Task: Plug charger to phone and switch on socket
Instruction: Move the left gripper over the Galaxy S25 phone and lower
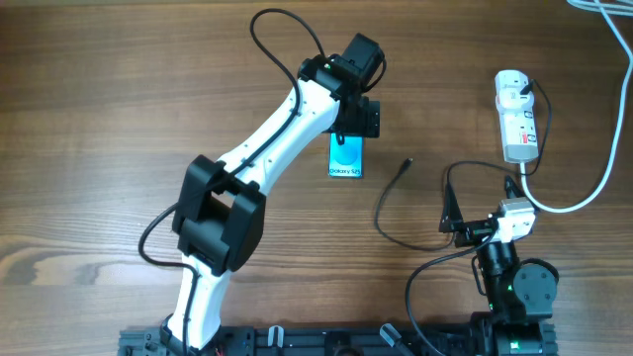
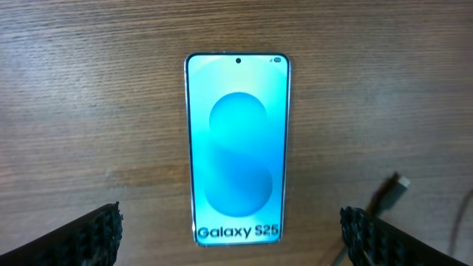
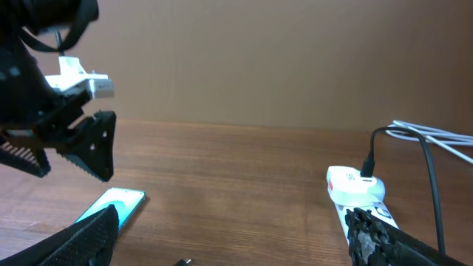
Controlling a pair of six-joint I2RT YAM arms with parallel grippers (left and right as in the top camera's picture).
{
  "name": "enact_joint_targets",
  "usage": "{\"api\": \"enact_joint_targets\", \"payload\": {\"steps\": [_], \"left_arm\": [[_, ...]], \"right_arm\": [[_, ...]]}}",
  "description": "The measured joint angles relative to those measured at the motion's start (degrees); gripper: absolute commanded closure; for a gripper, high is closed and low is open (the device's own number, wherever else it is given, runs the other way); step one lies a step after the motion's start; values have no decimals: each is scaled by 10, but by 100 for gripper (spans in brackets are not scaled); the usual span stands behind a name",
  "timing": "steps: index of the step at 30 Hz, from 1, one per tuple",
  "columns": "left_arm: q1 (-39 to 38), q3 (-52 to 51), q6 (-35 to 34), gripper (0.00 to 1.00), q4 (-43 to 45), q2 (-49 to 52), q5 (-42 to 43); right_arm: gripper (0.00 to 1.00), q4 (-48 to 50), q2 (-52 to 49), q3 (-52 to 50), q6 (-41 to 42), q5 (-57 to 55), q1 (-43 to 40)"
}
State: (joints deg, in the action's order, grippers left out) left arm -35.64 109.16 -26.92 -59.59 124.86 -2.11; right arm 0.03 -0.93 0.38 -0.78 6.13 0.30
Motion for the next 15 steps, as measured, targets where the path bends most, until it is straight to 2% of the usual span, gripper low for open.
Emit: {"api": "enact_joint_targets", "payload": {"steps": [15], "left_arm": [[0,0,0,0,5,10,5]], "right_arm": [[0,0,0,0,0,0,0]]}}
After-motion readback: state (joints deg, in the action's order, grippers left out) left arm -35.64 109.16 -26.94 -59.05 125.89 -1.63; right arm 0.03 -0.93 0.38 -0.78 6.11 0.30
